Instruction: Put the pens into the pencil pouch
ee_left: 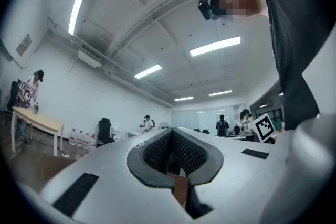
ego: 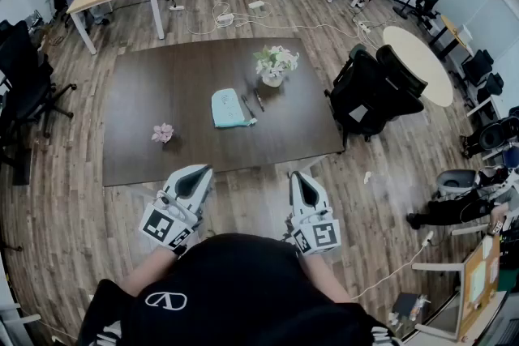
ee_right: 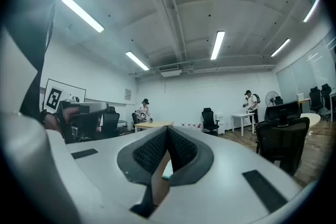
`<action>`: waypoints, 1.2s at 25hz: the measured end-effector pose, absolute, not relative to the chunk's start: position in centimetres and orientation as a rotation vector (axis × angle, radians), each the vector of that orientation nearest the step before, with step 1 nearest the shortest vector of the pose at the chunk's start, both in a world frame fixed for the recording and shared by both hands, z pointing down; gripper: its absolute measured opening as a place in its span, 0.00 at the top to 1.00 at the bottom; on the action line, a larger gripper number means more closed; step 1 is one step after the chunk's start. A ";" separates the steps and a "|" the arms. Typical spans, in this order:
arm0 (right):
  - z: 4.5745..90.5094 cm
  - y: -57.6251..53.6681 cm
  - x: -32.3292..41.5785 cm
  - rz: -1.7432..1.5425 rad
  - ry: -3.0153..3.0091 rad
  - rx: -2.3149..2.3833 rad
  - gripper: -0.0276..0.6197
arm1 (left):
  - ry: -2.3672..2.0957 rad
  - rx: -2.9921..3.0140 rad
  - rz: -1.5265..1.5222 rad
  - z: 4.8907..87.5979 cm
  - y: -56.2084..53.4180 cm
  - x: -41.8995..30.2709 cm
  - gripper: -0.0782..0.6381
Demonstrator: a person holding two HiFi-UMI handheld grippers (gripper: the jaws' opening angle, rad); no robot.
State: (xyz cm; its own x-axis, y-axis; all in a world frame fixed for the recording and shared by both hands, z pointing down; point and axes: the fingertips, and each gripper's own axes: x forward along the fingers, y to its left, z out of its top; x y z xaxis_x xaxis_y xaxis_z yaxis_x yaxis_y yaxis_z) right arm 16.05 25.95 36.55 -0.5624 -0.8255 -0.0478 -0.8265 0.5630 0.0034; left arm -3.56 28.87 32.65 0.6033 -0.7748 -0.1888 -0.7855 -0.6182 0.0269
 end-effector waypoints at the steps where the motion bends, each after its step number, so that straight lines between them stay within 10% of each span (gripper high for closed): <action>1: 36.5 26.0 16.0 0.037 2.741 -1.449 0.97 | 1.342 -2.761 0.281 32.6 28.9 -3.5 0.89; 30: 38.1 26.2 22.1 -0.126 2.664 -1.290 0.97 | 1.461 -2.725 0.113 34.4 28.6 0.9 0.89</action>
State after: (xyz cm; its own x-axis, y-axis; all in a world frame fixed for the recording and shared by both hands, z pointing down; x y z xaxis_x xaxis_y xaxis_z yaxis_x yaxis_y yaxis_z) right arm 22.14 26.19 38.08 -0.6079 -0.7844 -0.1232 -0.7692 0.6202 -0.1535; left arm 0.92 28.56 34.43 0.5516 -0.8296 -0.0862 -0.8330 -0.5532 -0.0071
